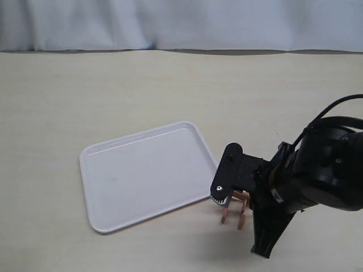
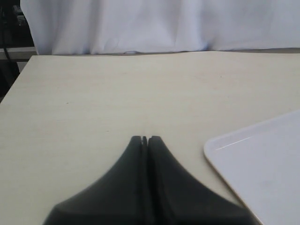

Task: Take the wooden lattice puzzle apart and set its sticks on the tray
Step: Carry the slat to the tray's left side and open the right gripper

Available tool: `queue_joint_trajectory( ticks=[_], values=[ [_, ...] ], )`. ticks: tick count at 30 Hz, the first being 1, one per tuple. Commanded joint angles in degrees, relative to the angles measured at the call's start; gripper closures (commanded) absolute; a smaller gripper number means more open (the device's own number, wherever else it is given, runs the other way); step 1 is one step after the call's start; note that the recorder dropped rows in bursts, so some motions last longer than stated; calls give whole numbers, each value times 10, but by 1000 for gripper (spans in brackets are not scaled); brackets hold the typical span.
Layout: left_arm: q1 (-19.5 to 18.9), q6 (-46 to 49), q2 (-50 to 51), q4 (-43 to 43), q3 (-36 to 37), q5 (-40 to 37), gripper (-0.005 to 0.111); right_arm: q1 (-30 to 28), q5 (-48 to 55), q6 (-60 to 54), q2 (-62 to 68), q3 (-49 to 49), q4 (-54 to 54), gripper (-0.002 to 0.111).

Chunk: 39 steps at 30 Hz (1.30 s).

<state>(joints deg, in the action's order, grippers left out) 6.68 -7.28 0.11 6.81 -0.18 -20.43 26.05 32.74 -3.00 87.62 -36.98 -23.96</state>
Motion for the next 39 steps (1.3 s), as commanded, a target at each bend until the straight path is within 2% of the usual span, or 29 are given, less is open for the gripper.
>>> queue_joint_trajectory(
  ticks=[1, 5, 11, 24, 31, 35, 39],
  values=[
    [0, -1, -1, 1, 2, 5, 107, 1, -29, 16, -45, -3, -5, 104],
    [0, -1, -1, 1, 2, 6, 107, 1, -57, 42, -68, -14, 11, 104],
    [0, -1, -1, 1, 2, 6, 107, 1, -55, 42, -46, -112, 107, 104],
    [0, -1, -1, 1, 2, 6, 107, 7, -55, 37, 192, -280, 208, 104],
    [0, -1, -1, 1, 2, 6, 107, 67, -52, 17, 279, -355, 209, 102],
    [0, -1, -1, 1, 2, 5, 107, 94, -29, 17, 309, -399, 209, 90],
    [0, -1, -1, 1, 2, 5, 107, 104, 8, 30, 314, -423, 218, 65]
  ],
)
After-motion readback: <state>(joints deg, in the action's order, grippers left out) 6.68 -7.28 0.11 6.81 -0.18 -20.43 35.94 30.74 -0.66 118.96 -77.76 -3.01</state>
